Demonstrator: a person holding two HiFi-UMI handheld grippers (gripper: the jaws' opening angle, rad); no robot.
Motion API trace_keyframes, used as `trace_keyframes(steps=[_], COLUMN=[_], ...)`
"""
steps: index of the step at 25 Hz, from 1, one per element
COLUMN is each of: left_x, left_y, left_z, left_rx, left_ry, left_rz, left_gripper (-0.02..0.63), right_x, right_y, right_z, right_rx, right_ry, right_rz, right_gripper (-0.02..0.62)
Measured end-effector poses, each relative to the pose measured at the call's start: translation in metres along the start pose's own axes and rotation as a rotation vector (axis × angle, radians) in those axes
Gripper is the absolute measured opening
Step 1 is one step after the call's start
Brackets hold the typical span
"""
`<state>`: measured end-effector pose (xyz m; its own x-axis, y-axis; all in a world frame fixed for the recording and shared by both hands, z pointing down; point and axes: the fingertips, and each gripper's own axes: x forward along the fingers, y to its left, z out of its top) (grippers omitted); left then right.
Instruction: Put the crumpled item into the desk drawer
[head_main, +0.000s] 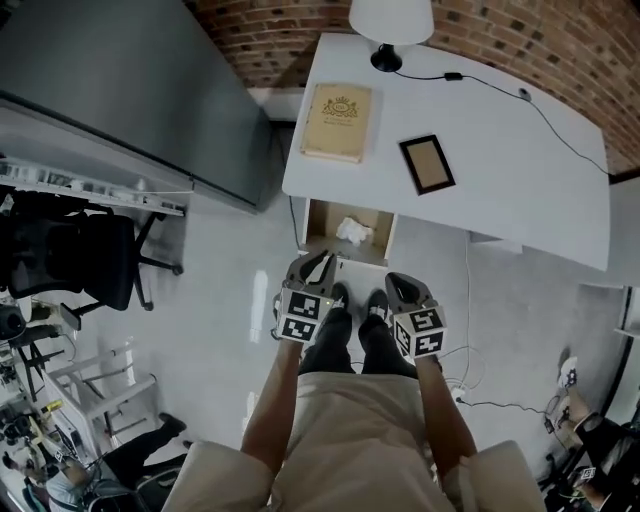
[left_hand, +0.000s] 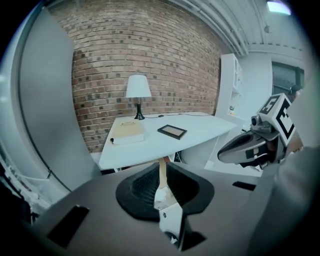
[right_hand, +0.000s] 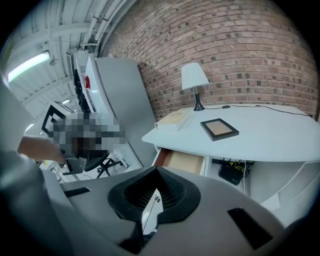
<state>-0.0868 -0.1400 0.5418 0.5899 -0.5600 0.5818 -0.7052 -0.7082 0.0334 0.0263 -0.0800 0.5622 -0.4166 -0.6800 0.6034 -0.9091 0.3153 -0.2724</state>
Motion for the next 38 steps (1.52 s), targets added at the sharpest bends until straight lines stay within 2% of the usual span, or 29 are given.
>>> trace_keyframes(steps=[5, 10, 13, 19, 30, 38], left_x=[-0.021, -0.038, -0.045, -0.053, -0.060, -0.059], left_y=[-0.011, -0.031, -0.034, -0.039, -0.044, -0.048], left_z=[0.004, 0.011, 0.012, 0.010, -0.004, -0.002], left_rx=[-0.081, -0.120, -0.114, -0.053, -0.077, -0.095], left_ry=[-0.032, -0.049, -0.056, -0.052, -0.054, -0.070], left_rz=[0.044, 0.056, 0.070, 0.096, 0.112, 0.105], left_gripper=[0.055, 0.055, 0.055, 0.052, 0.017, 0.015], right_x=[-0.003, -0.017, -0.021, -0.015, -0.022, -0.024], right_y=[0.016, 0.024, 0.030, 0.028, 0.007, 0.004], right_z=[0.024, 0.037, 0.040, 0.041, 0.038, 0.027], right_rx=[-0.029, -0.040, -0.038, -0.081, -0.077, -0.065], right_ry=[-0.039, -0.081, -0.095, -0.083, -0.069, -0.045], right_rz=[0.046, 0.084, 0.121, 0.157, 0.130, 0.140], right_gripper=[0.025, 0.025, 0.025, 0.025, 0.025, 0.025])
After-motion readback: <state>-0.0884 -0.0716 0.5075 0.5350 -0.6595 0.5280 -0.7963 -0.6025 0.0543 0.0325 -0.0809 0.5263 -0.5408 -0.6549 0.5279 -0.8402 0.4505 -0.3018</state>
